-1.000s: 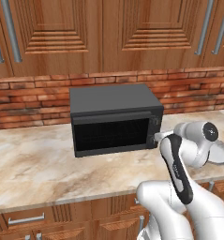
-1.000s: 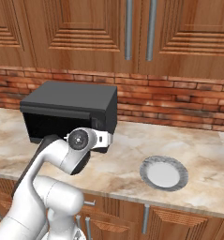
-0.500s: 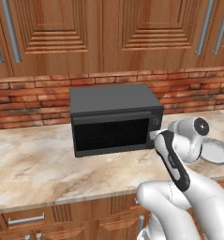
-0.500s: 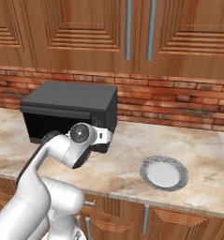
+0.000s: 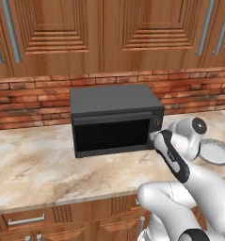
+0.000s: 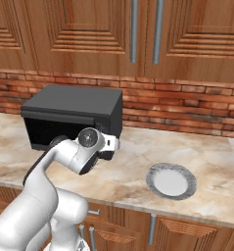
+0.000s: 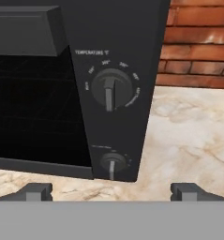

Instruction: Pick up the bagel from the plate, place it on the toaster oven rack, close the door, and set the timer.

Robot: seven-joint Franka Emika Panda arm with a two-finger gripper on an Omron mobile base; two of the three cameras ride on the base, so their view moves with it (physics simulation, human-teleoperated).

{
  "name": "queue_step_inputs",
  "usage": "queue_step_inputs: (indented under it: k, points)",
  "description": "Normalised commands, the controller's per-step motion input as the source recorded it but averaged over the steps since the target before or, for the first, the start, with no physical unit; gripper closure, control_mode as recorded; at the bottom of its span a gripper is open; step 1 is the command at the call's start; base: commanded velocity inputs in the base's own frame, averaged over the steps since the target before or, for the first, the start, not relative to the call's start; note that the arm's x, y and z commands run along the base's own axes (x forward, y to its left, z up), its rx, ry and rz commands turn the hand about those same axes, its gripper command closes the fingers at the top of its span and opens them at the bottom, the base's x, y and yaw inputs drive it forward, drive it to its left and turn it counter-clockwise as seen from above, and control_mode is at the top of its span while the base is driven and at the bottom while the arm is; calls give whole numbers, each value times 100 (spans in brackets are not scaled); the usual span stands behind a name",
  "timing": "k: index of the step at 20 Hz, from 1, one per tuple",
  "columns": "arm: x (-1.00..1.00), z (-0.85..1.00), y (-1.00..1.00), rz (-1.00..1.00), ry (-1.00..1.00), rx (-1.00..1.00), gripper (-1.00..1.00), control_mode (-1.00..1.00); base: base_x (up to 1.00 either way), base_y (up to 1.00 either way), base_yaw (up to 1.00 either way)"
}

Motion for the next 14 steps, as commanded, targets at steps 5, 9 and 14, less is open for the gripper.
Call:
queue_step_inputs:
  k: [5, 9, 14]
  points:
    - [0, -36, 3, -2, -3, 0, -100, -100, 0, 0, 0]
    - [0, -40, 8, -2, -5, -1, -100, -100, 0, 0, 0]
    - [1, -34, 19, -3, -4, -1, -100, -100, 0, 0, 0]
